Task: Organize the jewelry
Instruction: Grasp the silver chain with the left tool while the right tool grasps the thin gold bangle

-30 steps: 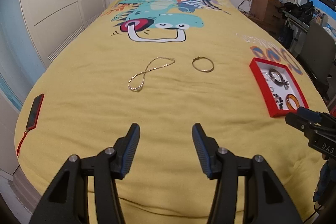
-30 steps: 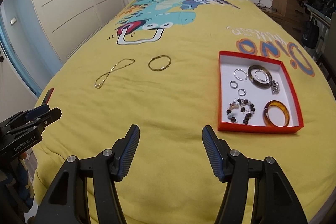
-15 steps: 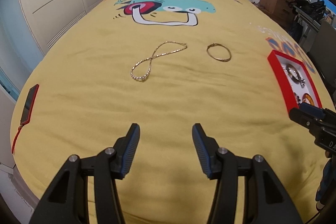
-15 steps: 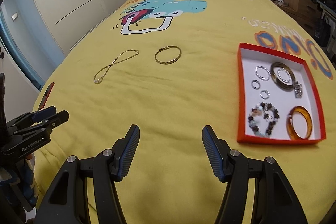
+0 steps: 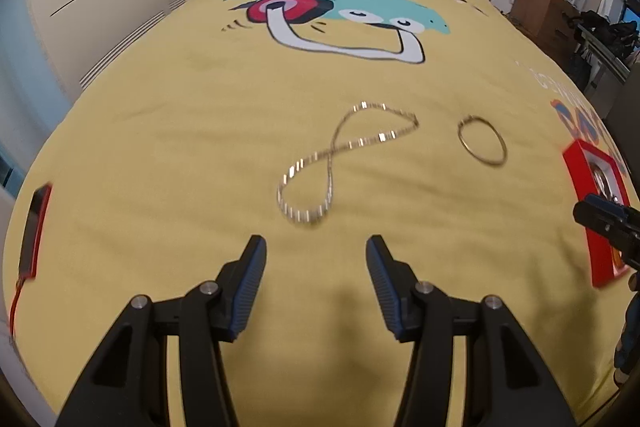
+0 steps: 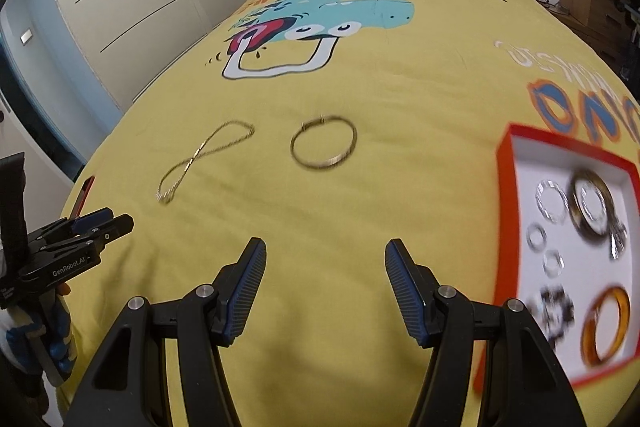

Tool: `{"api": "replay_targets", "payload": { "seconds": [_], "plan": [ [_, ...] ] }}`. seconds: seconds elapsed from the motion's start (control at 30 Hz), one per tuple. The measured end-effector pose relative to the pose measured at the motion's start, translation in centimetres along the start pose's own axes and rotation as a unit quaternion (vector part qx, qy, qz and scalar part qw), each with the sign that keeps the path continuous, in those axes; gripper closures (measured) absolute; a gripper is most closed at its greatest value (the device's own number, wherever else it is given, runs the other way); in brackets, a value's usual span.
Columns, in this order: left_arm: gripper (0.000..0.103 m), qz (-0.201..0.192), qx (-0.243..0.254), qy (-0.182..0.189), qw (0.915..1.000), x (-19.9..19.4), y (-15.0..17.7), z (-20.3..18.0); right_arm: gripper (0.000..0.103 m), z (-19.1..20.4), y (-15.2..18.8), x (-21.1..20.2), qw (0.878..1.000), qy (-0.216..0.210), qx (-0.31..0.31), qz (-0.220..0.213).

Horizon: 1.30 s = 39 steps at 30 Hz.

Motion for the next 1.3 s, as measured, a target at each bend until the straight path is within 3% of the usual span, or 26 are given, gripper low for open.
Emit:
{"api": "replay_targets", "payload": {
  "seconds": [0.1,0.33,0.7,0.9,1.0,1.07,1.17,1.3],
  "plan": [
    [0.053,-0.005,0.011,0.011,0.9999,1.9,-2.1,-0.1,0.043,-0.5,-1.8,1.7,1.000,0.001,0.005,-0.002],
    [0.053,-0.002,0.042,0.035,0.9985,6.1,-5.6,-1.3,0.056,-1.6,-5.6,6.8,1.000,0.011,0.009,0.009],
    [0.053,0.030,0.078,0.047,0.9954,10.3,-4.6,-1.7,0.061,-2.3,-6.7,12.3,0.999,0.030,0.007,0.039],
    [0.055,0.032,0.051,0.055,0.9967,11.4,-5.3,-1.5,0.066,-2.3,-7.3,13.8,0.998,0.041,0.003,0.038],
    [0.067,0.029,0.049,0.053,0.9969,11.4,-5.3,-1.8,0.075,-2.4,-7.3,13.9,0.998,0.043,0.004,0.037],
    [0.084,0.030,0.047,0.059,0.9967,11.2,-5.2,-2.2,0.085,-2.4,-7.3,13.9,0.998,0.042,0.005,0.037],
    [0.098,0.029,0.043,0.058,0.9970,10.8,-4.9,-2.4,0.097,-2.2,-6.8,13.4,0.998,0.043,-0.003,0.040],
    [0.100,0.022,0.034,0.050,0.9979,9.4,-4.5,-2.5,0.098,-1.9,-6.3,12.2,0.998,0.049,-0.011,0.031]
  ]
}}
Point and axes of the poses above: each gripper's, at about its wrist camera, not at the fingertips, and x roughly the way its jaws point, z to its left, y to its underside, the point moved 6 cm from there along x, roughly the way its jaws point, and after that the axes turned 2 degrees about -z, right-handed, at the moved point
